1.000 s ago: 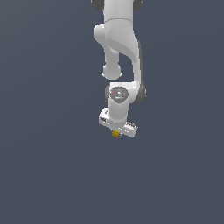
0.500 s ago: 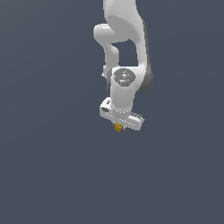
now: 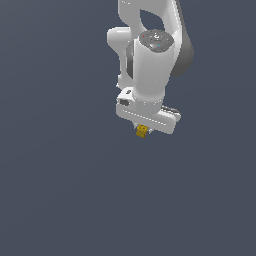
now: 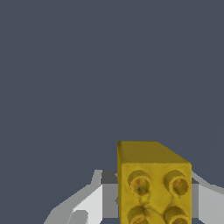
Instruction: Pick up the object and move it to a goal position.
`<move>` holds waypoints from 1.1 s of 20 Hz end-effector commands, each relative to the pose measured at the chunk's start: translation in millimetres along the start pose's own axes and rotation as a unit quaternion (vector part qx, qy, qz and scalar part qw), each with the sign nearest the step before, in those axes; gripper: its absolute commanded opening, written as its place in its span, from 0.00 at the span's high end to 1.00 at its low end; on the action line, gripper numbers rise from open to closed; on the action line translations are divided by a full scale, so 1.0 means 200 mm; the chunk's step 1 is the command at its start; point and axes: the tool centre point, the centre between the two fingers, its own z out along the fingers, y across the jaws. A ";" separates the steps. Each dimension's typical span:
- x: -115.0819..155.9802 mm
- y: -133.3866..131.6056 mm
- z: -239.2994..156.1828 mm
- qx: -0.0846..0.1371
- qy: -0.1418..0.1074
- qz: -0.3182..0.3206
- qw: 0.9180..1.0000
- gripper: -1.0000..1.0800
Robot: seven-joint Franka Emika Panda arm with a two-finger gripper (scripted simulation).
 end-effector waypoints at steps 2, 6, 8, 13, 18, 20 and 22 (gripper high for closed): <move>0.00 -0.03 -0.20 0.000 0.000 0.000 1.000 1.00; 0.00 -0.07 -0.41 0.000 0.000 0.000 1.000 1.00; 0.00 -0.09 -0.51 0.000 0.000 0.000 1.000 1.00; 0.01 -0.14 -0.76 0.000 0.000 0.000 1.000 1.00; 0.02 -0.18 -0.95 0.000 0.000 0.000 1.000 1.00; 0.02 -0.19 -1.00 0.000 0.000 0.000 1.000 1.00; 0.03 -0.20 -1.05 0.000 0.000 0.000 1.000 1.00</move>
